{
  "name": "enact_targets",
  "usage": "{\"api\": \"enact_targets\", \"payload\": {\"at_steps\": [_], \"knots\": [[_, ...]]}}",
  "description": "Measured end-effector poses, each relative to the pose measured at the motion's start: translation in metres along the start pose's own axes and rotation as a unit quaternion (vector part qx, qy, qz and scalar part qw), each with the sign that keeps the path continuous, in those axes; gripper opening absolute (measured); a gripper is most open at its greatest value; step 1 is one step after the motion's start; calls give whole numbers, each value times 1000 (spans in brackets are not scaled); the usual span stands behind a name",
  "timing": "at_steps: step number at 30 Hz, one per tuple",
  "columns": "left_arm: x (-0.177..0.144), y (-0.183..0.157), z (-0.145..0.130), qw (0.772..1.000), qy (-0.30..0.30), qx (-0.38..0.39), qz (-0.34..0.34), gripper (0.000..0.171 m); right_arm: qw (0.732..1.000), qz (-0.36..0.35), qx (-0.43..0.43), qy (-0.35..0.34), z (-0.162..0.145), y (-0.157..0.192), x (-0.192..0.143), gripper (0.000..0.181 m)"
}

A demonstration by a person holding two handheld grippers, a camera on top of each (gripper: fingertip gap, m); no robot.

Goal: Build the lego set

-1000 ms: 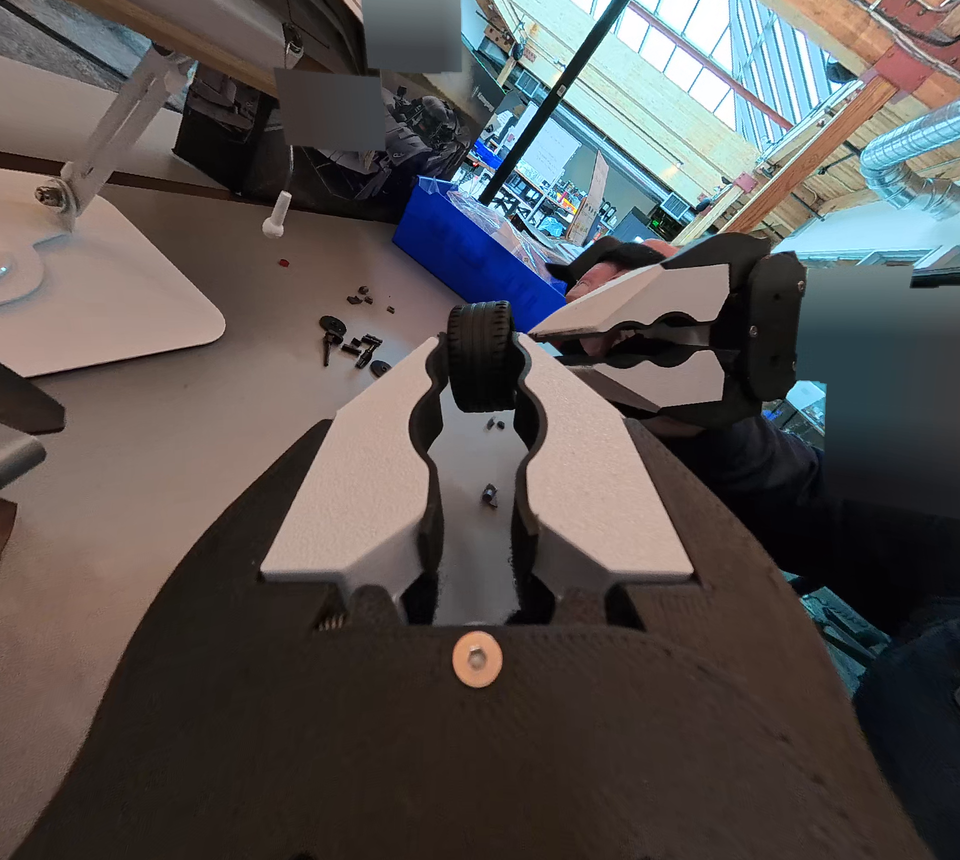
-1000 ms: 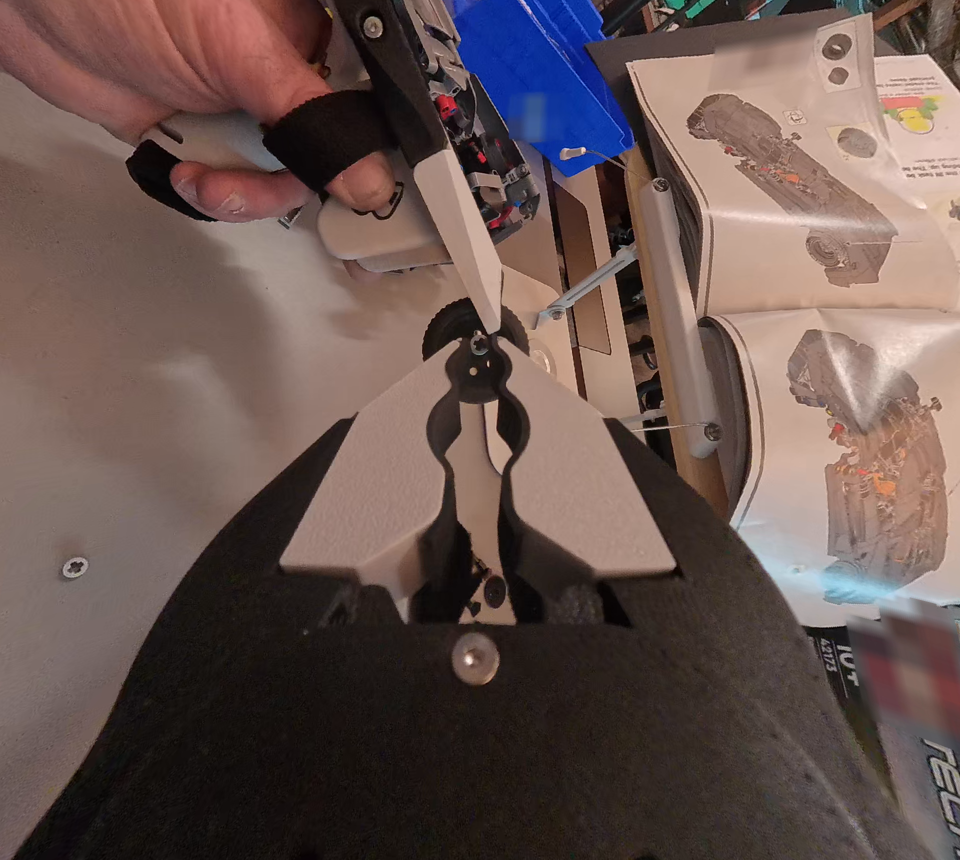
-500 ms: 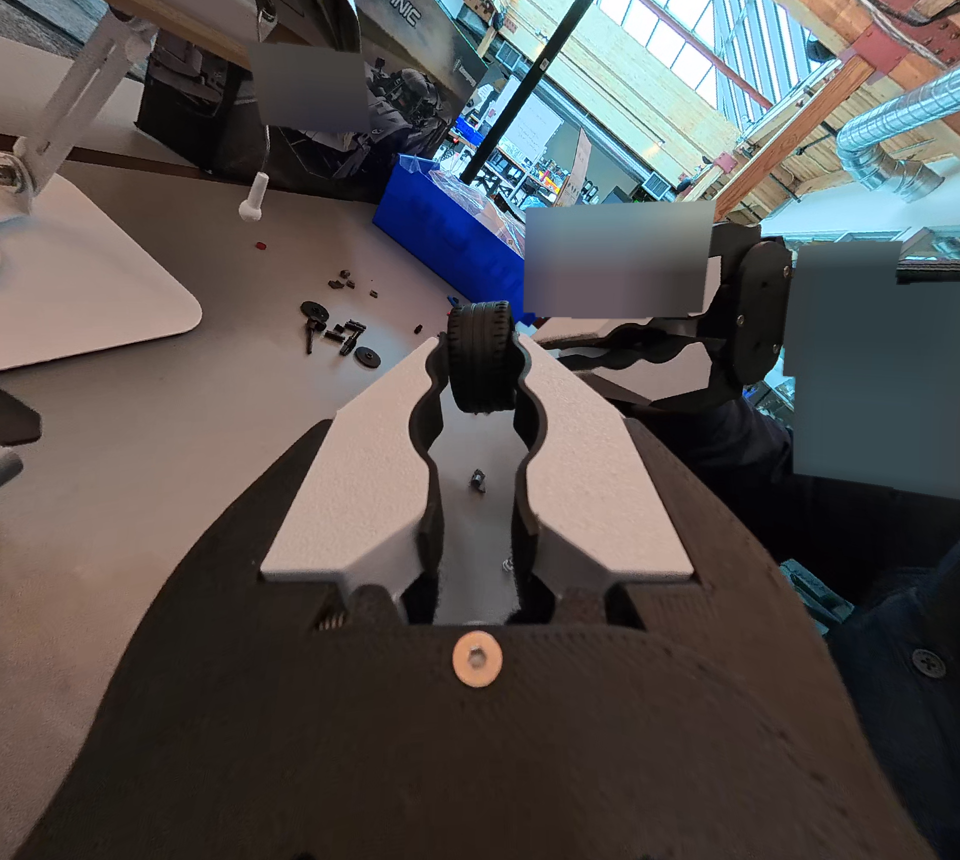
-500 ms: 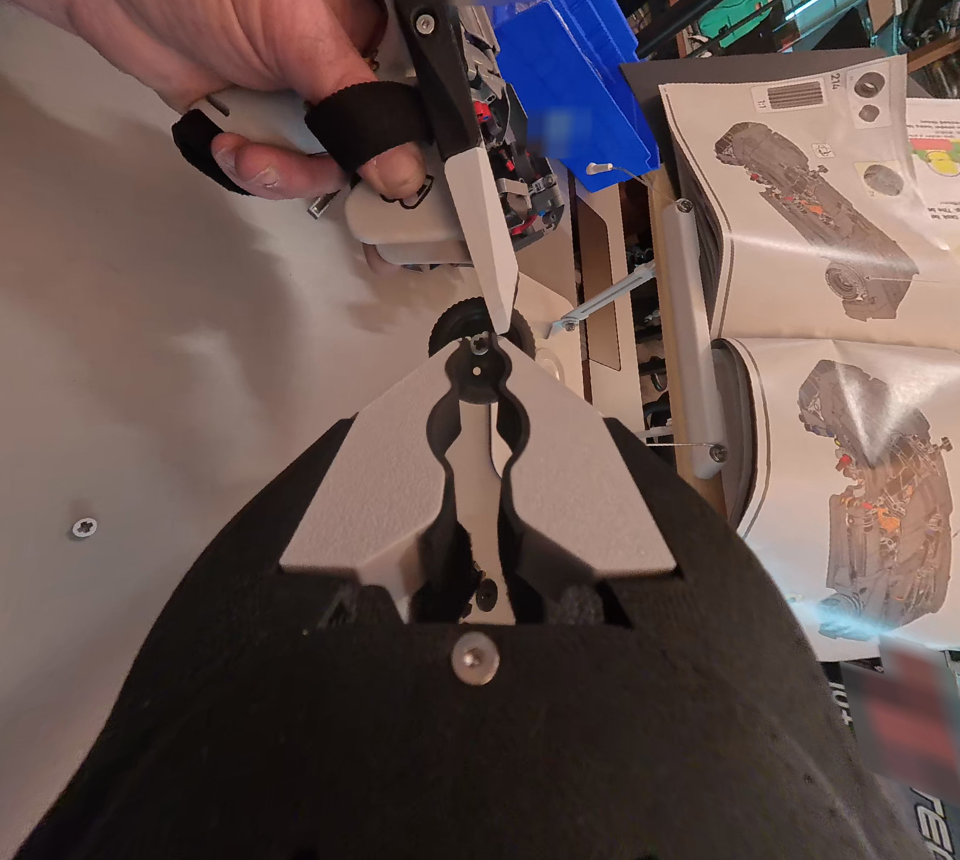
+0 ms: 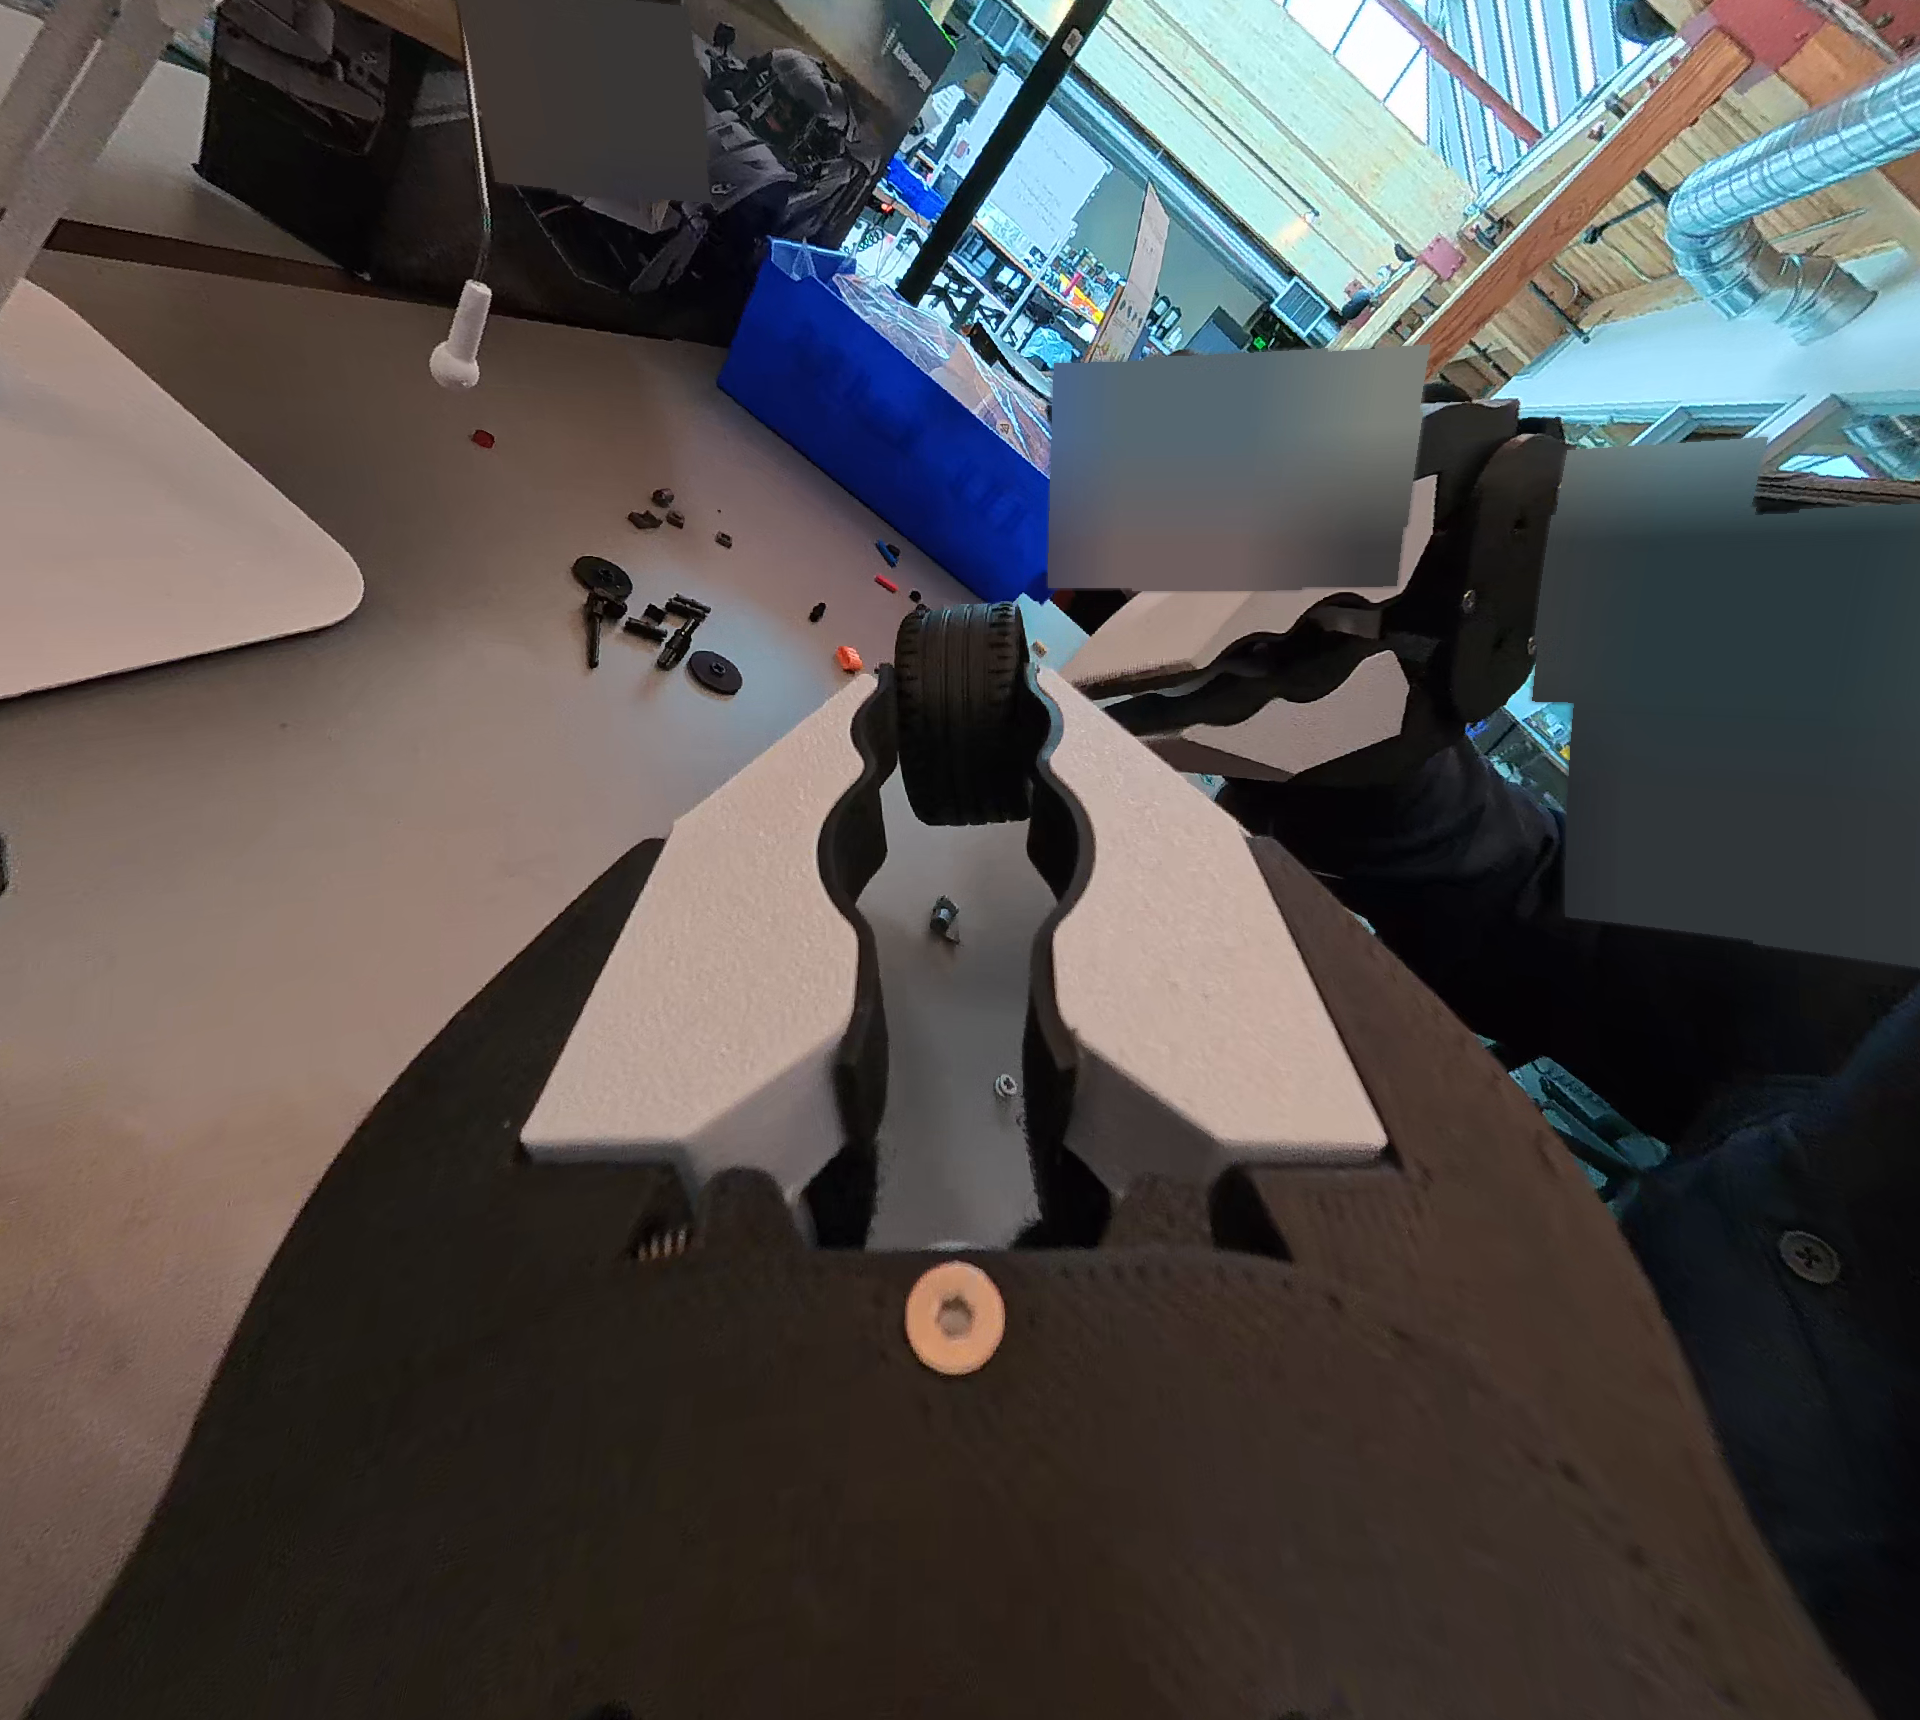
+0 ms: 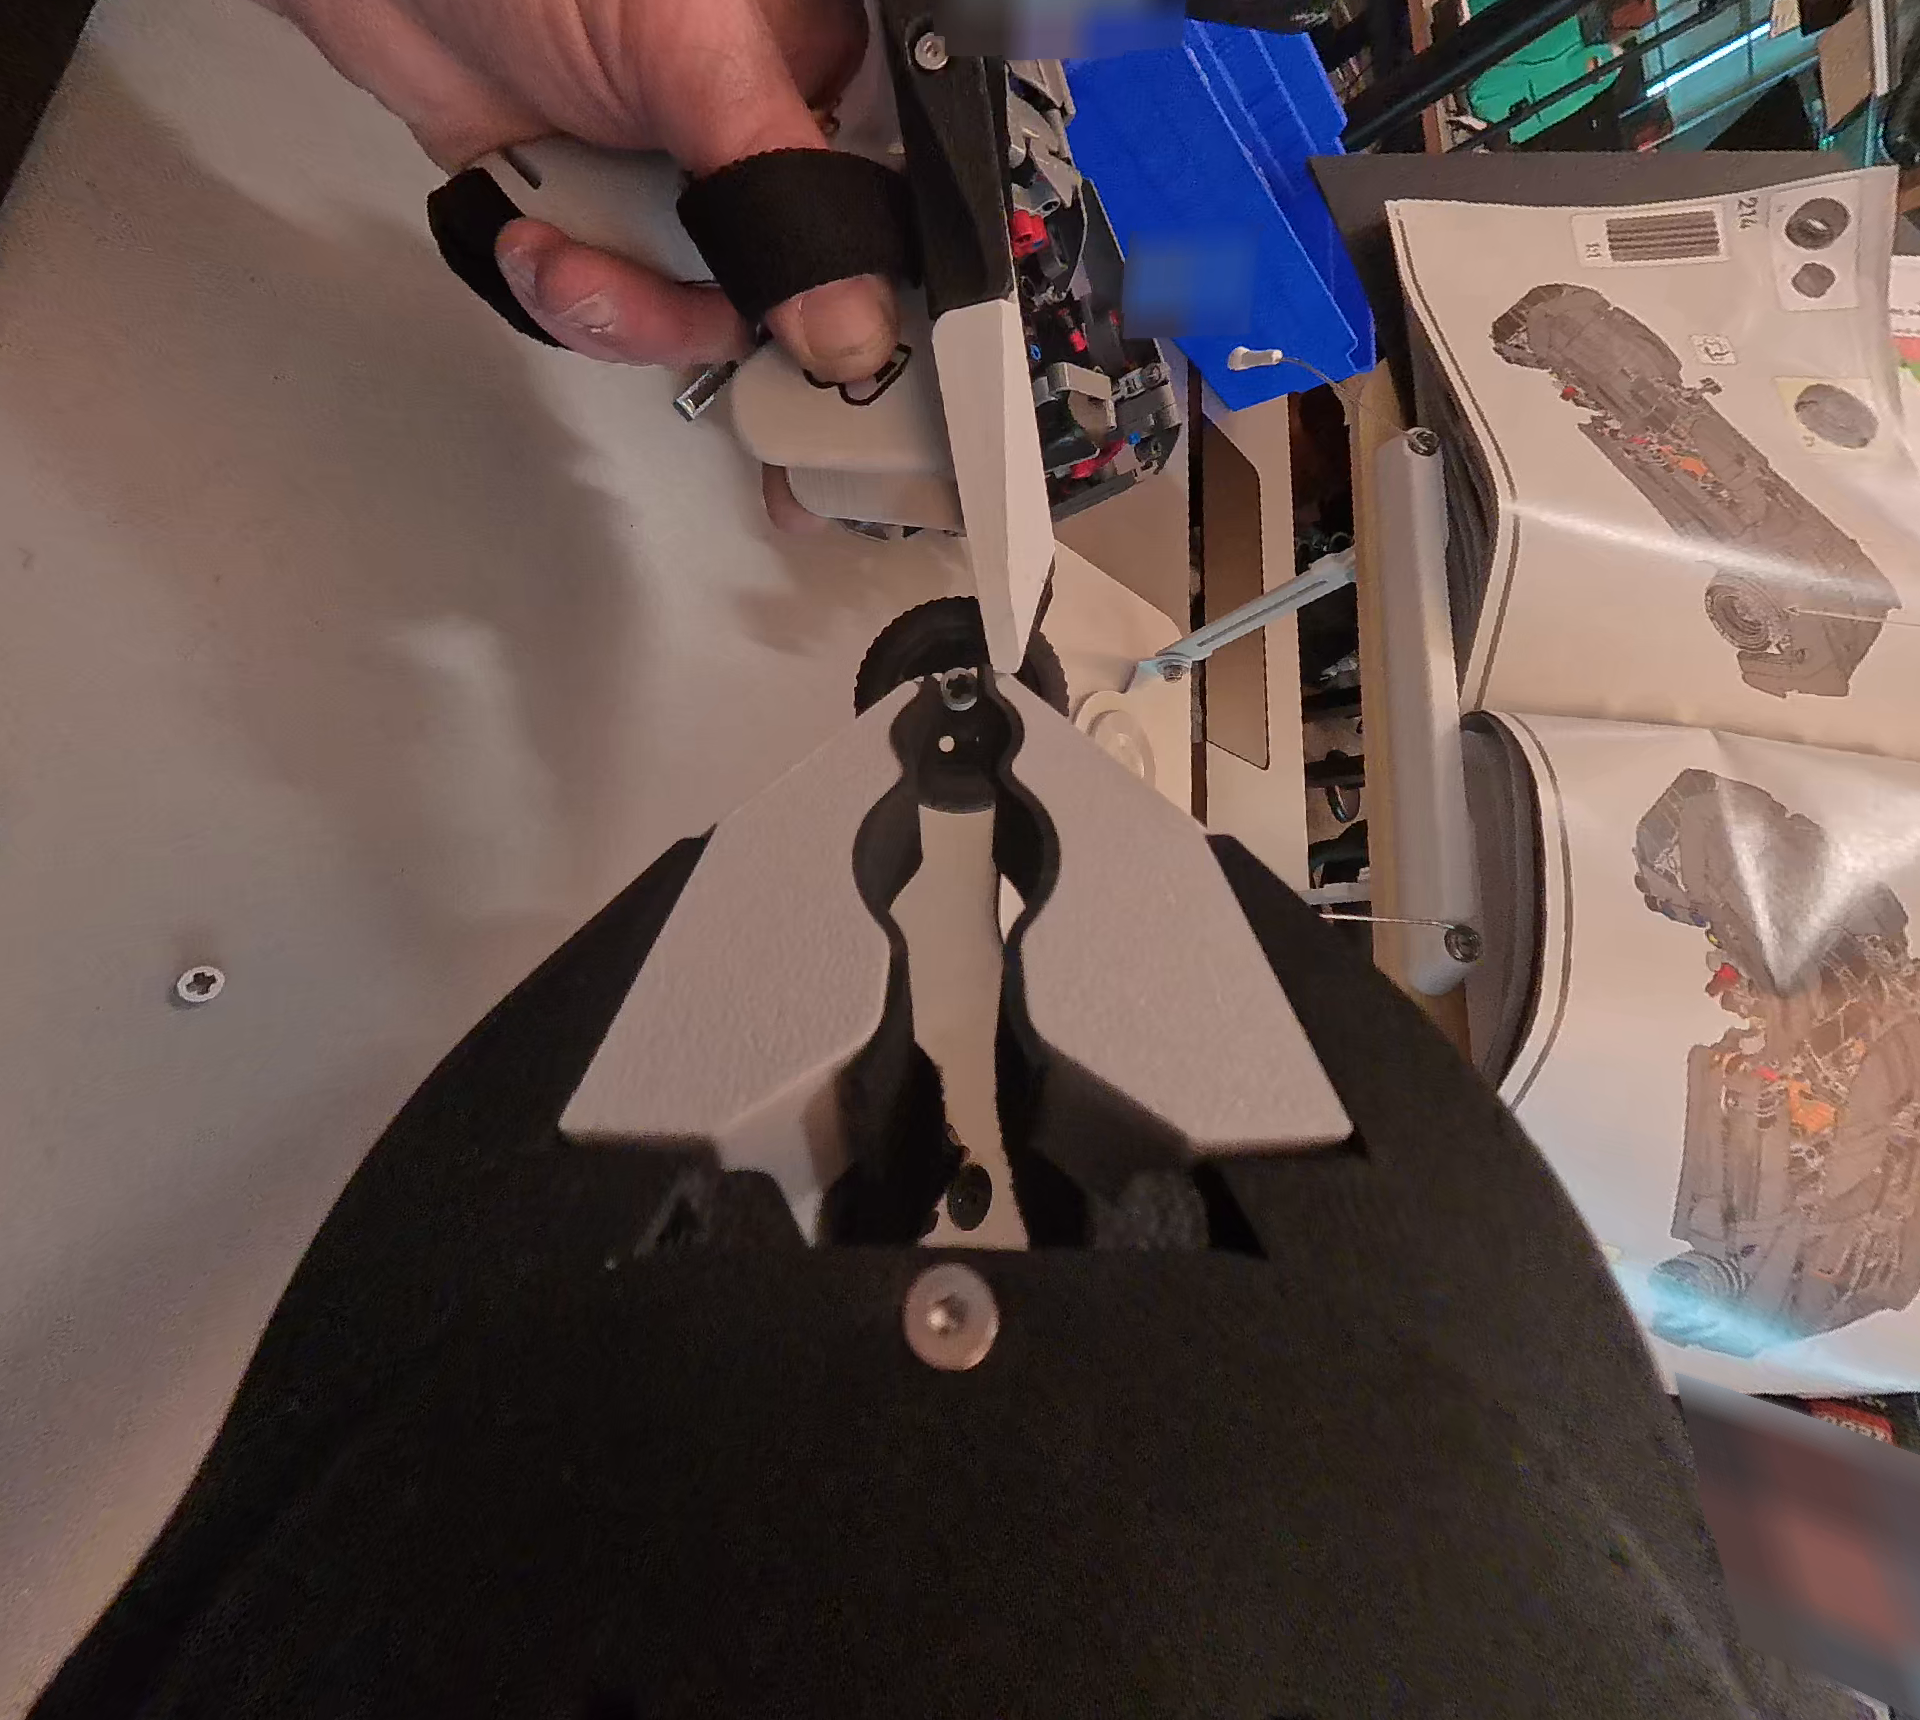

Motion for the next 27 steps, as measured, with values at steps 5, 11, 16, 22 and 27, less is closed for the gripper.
{"api": "enact_targets", "payload": {"at_steps": [5,11,16,22,27], "knots": [[0,-2,-1,1000,5,0,-6,20,1000,14,-1,-4,-1,1,-2,4],[0,-2,-2,1000,8,-4,-13,20,1000,16,-9,-9,-1,3,-2,4],[1,-3,-4,1000,15,-7,-21,20,1000,22,-14,-11,0,5,-2,4],[2,-6,-6,999,22,-8,-30,20,999,36,-18,-13,-1,6,-5,4],[2,-6,-7,999,27,-9,-34,20,999,48,-12,-20,-2,7,-6,4]]}}
Point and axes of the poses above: each gripper's, where its closed fingertips meet, x out along the fingers, z out of its top, y = z × x across the jaws, the point moved 3 cm from there along -x, back along the fingers, and after that the axes turned 12 degrees about x, right-handed, at the moved point
